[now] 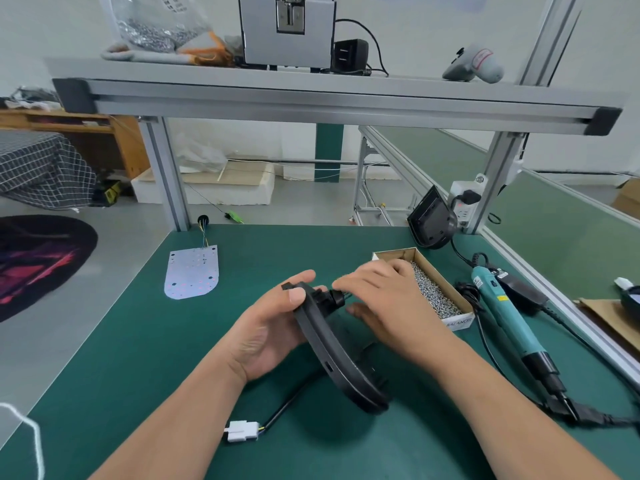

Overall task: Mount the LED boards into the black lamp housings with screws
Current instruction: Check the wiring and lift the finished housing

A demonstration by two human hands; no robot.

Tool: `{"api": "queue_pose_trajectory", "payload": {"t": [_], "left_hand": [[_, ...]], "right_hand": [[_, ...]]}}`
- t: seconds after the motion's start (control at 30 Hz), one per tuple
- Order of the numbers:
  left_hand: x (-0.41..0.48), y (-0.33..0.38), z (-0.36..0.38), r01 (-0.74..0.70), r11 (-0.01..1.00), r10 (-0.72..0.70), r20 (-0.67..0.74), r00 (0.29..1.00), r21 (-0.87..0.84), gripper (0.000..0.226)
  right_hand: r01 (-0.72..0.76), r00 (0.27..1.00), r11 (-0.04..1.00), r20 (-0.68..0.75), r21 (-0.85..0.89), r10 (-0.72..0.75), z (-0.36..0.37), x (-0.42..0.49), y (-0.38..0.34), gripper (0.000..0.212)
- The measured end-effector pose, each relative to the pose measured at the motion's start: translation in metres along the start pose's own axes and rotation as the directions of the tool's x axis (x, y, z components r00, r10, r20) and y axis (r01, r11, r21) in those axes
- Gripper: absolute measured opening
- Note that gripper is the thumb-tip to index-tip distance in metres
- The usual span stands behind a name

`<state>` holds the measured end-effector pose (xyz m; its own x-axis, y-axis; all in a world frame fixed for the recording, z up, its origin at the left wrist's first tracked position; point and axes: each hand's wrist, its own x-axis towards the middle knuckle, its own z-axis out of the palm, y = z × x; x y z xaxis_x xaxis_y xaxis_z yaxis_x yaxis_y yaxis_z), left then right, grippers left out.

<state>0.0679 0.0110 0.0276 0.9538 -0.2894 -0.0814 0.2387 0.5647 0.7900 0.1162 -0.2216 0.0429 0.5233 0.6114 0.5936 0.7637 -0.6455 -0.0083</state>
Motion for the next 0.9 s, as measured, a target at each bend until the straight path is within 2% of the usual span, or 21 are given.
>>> {"api": "queue_pose_trajectory", "payload": {"t": [0.13,0.27,0.53,0.63,0.7,0.9], "left_hand": [[0.004,-0.003,0.006,-0.001,1.000,0.001,-0.023,1.000,-0.029,0.109],[0.006,-0.003,0.008,0.005,0.999,-0.006,-0.031,0.999,-0.045,0.100],[0.007,-0.003,0.005,0.089,0.985,-0.093,-0.021,0.995,-0.147,0.085],[0.009,-0.004,0.004,0.092,0.989,-0.095,-0.019,0.995,-0.118,0.087],[0.010,-0.005,0.005,0.081,0.992,-0.084,-0.030,0.996,-0.094,0.087],[0.009,-0.005,0.009,0.066,0.996,-0.069,-0.054,0.996,-0.053,0.082]], "right_hand": [[-0.108,0.991,0.993,-0.075,0.055,0.112,0.004,0.001,-0.004,0.029],[-0.194,0.979,0.968,-0.025,0.160,0.201,0.009,0.003,-0.008,0.023],[-0.275,0.956,0.909,-0.011,0.314,0.293,0.015,0.003,-0.019,0.036],[-0.364,0.923,0.847,0.027,0.387,0.384,0.014,0.003,-0.020,0.038],[-0.427,0.889,0.787,0.049,0.446,0.454,0.013,0.003,-0.019,0.032],[-0.462,0.851,0.679,0.070,0.570,0.521,0.011,0.002,-0.019,0.031]]}}
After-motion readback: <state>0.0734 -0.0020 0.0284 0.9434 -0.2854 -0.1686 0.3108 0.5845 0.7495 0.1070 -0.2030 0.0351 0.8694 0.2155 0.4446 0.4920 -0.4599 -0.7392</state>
